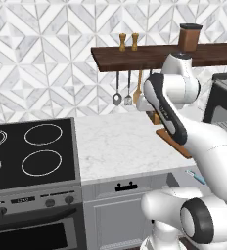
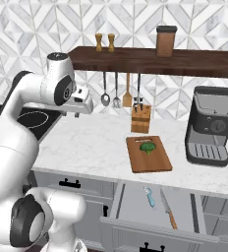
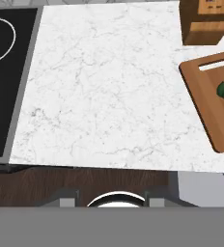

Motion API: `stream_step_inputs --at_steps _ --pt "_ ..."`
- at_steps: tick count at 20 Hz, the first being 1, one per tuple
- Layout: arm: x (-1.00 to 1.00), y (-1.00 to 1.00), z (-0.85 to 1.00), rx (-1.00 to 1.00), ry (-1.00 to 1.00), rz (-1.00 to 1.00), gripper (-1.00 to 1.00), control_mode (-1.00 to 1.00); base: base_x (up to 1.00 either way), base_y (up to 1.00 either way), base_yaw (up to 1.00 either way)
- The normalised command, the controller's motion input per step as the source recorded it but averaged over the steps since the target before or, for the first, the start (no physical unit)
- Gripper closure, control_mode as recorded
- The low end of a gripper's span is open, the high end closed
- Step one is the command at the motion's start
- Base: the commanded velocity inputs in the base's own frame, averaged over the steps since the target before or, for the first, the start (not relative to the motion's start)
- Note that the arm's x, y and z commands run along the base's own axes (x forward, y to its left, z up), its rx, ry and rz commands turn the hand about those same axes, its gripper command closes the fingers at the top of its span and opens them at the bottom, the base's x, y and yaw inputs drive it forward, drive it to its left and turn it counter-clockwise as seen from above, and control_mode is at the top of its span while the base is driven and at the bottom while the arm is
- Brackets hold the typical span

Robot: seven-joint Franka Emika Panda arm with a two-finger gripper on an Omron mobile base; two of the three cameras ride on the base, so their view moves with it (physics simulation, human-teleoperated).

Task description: Place the appropriate cutting tool for cutting the broccoli skin on the cutting board.

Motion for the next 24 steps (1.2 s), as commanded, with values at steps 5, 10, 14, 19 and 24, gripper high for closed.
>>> stream_step_inputs --at_steps 5,10,14,19,24 --pt "-0.56 -0.23 -0.07 0.0 -0.07 -0.06 -1.0 -1.0 0.0 0.0 0.0" --pt "-0.98 -0.97 -0.68 -0.03 -0.06 -0.07 -1.0 -1.0 0.0 0.0 0.0" --pt "-0.99 -1.0 -0.45 -0.04 0.01 -0.07 -1.0 -1.0 0.0 0.0 0.0" --pt "-0.21 -1.0 -0.5 -0.11 0.11 0.0 -1.0 -1.0 0.0 0.0 0.0" --pt "-0.15 -1.0 -0.24 0.01 0.1 -0.01 -1.0 -1.0 0.0 0.0 0.0"
